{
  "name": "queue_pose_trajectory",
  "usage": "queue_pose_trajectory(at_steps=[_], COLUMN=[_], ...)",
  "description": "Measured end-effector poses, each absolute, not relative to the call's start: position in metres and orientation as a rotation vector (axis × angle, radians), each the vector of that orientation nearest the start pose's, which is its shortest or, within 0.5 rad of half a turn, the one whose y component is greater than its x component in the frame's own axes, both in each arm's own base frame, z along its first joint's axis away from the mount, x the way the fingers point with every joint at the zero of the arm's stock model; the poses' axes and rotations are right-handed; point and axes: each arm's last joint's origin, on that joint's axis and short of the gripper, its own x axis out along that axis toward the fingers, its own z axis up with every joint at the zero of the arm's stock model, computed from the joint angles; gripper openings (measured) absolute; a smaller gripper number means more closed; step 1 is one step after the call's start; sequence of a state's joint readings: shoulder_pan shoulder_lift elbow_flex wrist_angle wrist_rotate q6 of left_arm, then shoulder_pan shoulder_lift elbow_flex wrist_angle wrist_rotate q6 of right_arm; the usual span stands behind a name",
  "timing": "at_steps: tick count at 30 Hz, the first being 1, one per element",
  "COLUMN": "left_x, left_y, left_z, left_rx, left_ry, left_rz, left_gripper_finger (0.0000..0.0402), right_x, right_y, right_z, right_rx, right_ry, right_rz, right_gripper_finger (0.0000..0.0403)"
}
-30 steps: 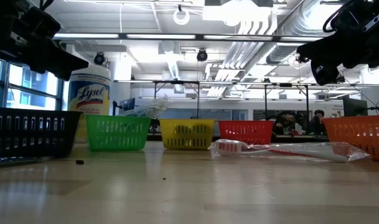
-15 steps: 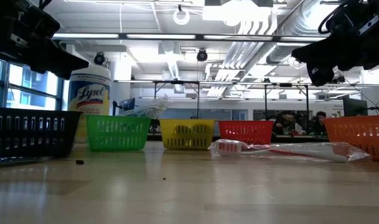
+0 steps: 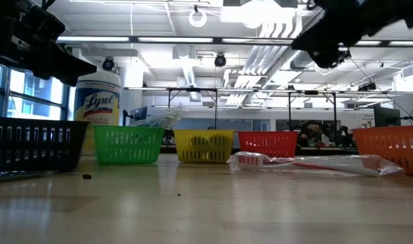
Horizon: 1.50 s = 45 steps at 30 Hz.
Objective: Pick & Place Travel size toiletries
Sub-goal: Put the orange toothbrush into the green bin
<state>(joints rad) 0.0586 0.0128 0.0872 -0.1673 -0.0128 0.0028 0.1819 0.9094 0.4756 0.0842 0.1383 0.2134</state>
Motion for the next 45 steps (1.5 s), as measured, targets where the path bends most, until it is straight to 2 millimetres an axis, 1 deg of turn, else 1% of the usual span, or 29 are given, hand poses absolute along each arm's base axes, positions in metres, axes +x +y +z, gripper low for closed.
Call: queue_pose_trajectory(at_steps=[6,9,13,15,18,21,26,28,30,34,37,39,42,45], left_x=[0.092,0.092,0.092,0.092,0.092,0.092,0.092,0.092,0.092,0.092,0.092,0.092,0.092,0.092], left_y=[0.006,0.006,0.006,0.006,0.006,0.006,0.006,0.006,0.006,0.006,0.006,0.006,0.006,0.006], left_z=[0.176,0.176,0.176,0.176,0.176,0.176,0.176,0.176,0.176,0.176,0.176,0.176,0.176,0.176], left_rx=[0.000,0.000,-0.007,-0.007,-0.009,-0.011,-0.011,-0.011,-0.011,-0.011,-0.011,-0.011,-0.011,-0.011], left_ry=[0.092,0.092,0.092,0.091,0.091,0.091,0.091,0.091,0.091,0.091,0.090,0.090,0.090,0.090], left_rz=[0.071,0.071,0.071,0.071,0.071,0.071,0.071,0.071,0.071,0.071,0.071,0.071,0.071,0.070], left_gripper_finger=[0.0000,0.0000,0.0000,0.0000,0.0000,0.0000,0.0000,0.0000,0.0000,0.0000,0.0000,0.0000,0.0000,0.0000], right_x=[0.235,0.256,0.280,0.288,0.299,0.307,0.316,0.318,0.319,0.320,0.320,0.320,0.322,0.323], right_y=[0.049,0.056,0.060,0.061,0.063,0.065,0.069,0.070,0.069,0.069,0.069,0.070,0.071,0.072], right_z=[0.241,0.239,0.232,0.227,0.217,0.206,0.186,0.180,0.177,0.174,0.175,0.175,0.170,0.160], right_rx=[0.120,0.126,0.183,0.211,0.206,0.199,0.226,0.216,0.200,0.201,0.235,0.267,0.295,0.281], right_ry=[0.606,0.722,0.881,0.970,1.067,1.112,1.191,1.198,1.204,1.206,1.203,1.212,1.222,1.243], right_rz=[0.021,0.005,0.004,0.025,0.016,0.010,0.056,0.044,0.020,0.005,-0.011,-0.001,-0.015,-0.059], right_gripper_finger=[0.0002,0.0002,0.0002,0.0002,0.0002,0.0002,0.0007,0.0022,0.0048,0.0120,0.0175,0.0205,0.0232,0.0239])
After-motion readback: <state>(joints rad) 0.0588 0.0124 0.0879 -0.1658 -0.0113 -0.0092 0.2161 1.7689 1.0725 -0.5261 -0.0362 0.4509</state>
